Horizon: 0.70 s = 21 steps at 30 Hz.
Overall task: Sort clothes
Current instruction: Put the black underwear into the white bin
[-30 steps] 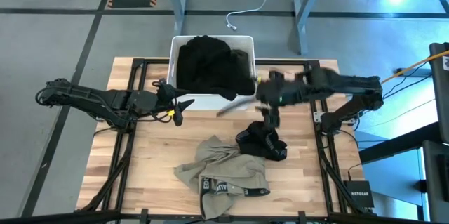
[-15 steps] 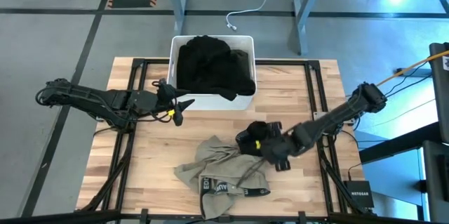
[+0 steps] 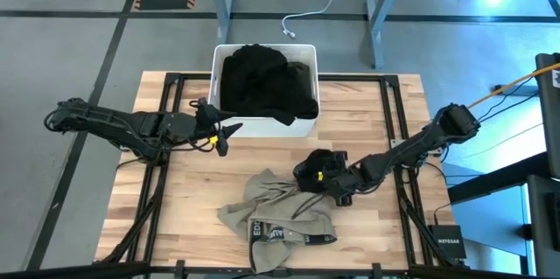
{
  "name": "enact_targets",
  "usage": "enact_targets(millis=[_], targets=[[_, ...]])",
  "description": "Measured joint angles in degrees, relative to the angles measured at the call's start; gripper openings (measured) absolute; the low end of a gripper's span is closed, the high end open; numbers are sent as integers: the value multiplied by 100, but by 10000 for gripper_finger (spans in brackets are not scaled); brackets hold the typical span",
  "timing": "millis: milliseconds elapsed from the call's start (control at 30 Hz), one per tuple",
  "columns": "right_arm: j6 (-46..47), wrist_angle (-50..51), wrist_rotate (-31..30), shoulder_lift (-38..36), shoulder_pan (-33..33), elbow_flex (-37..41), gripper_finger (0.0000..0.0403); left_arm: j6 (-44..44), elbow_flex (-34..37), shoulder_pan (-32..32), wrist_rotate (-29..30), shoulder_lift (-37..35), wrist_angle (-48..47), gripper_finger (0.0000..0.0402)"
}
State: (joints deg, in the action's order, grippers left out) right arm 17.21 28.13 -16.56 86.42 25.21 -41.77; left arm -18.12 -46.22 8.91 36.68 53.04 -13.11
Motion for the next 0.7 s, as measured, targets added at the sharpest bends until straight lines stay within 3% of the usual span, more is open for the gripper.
enact_targets(millis=[233,333,433,600,700], targets=[[57,-568,3,454,-365,353,262,-13,0,0,1,0,-2,188],[64,-607,2,578,-463,336,241,-14,0,0,1,0,2,188],[59,-620,4,609,-507,336,185,-14,0,0,1,0,5,188],[130,-485,-163,636,-494,272,38,-15,0,0,1,0,8,188],[163,-298,-101,600,-500,149,32,-16,0,0,1,0,5,188]])
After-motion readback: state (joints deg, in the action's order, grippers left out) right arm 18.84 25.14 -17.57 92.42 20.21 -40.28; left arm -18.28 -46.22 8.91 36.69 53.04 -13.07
